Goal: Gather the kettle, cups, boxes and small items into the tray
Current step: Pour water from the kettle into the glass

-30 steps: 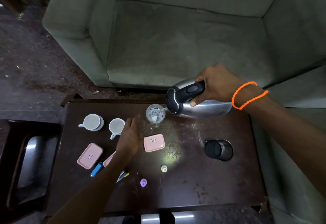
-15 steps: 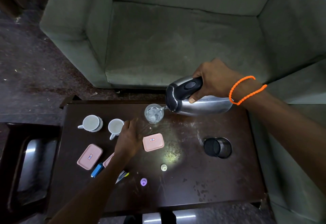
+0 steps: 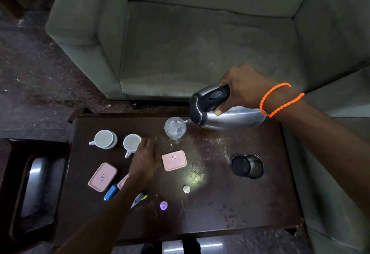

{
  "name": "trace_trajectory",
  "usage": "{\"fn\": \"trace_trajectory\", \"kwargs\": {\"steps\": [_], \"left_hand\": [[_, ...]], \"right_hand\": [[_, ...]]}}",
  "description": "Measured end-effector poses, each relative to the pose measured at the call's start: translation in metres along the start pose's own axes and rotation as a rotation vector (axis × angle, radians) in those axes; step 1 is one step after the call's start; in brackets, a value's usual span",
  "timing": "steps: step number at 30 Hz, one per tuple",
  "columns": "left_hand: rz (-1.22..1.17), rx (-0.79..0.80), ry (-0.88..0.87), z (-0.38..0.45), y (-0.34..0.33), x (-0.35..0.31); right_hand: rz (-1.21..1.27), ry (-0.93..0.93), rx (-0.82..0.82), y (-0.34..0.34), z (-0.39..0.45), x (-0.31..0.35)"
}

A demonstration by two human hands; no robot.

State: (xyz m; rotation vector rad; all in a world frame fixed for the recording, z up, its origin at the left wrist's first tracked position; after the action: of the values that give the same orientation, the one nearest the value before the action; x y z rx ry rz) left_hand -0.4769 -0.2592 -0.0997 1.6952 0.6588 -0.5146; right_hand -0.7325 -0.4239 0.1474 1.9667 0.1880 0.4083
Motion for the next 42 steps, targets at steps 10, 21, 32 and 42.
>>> {"fn": "trace_trajectory", "kwargs": {"steps": [10,21,32,42], "left_hand": [[0.018,-0.025,0.011,-0.002,0.001,0.004],[0.038,-0.022,0.013,-0.005,0.008,0.012],[0.047,-0.046,0.043,-0.013,0.030,0.007],[-0.005,-0.281,0.065,-0.013,0.134,0.004]], "right_hand": [[0.028,0.030,-0.027,-0.017,0.007,-0.005],[0.343,0.005,-0.111,-0.084,-0.004,-0.044],[0.809,-0.047,-0.206,-0.077,-0.044,-0.068],[1.130,0.054,-0.223,-0.040,-0.017,0.024]]}}
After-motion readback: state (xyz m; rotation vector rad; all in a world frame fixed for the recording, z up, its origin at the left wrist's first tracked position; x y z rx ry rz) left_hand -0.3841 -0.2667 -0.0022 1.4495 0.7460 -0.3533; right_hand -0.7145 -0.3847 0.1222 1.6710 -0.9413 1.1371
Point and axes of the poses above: each hand's wrist, its own z-axis towards the middle knuckle, its own y-axis out of the back of the hand, x = y × z, the point moved 3 cm from there along z, towards the middle knuckle, and after that the axes turned 1 degree about z, right-handed, at the moved point
